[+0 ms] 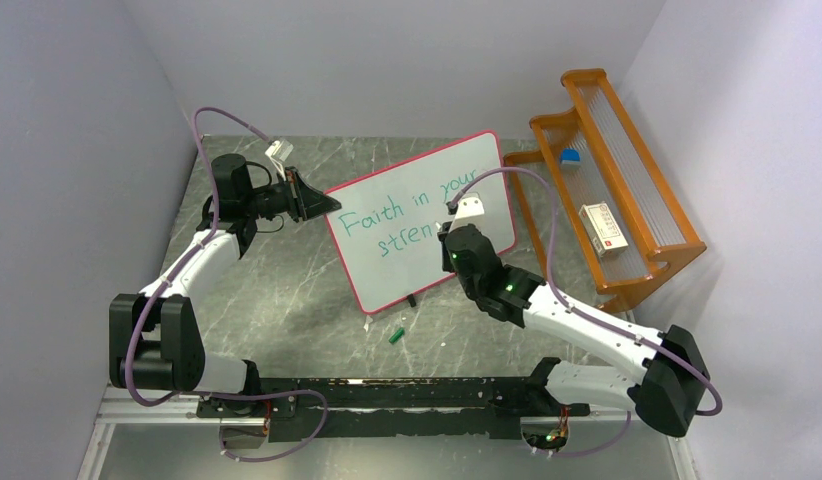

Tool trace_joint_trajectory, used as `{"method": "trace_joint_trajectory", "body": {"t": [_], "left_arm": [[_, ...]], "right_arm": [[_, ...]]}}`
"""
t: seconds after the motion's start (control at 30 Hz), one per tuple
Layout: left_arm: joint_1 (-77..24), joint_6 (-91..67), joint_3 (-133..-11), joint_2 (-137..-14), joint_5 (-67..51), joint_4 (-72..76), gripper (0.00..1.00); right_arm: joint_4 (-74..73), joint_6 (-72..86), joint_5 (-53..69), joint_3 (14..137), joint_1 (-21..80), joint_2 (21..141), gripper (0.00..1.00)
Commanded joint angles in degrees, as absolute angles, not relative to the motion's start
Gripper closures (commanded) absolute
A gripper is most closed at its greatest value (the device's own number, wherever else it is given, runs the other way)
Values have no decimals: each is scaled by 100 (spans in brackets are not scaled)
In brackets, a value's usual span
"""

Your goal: Write a sentence on the whiteboard

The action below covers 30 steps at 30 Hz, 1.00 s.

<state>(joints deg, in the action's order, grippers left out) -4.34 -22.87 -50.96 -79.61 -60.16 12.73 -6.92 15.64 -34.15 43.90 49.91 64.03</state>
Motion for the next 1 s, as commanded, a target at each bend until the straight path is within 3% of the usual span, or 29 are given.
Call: {"method": "trace_joint_trajectory", "body": {"t": [0.0, 0.97], "left_arm": [[-545, -1837, -5028, -8170, -5634, 709, 95], [-545, -1837, -5036, -8182, -5650, 702, 95]], "right_arm": [[-506, 1521, -3376, 4414, 4934, 6472, 100], [-346, 1450, -3046, 4450, 4921, 6495, 100]]}}
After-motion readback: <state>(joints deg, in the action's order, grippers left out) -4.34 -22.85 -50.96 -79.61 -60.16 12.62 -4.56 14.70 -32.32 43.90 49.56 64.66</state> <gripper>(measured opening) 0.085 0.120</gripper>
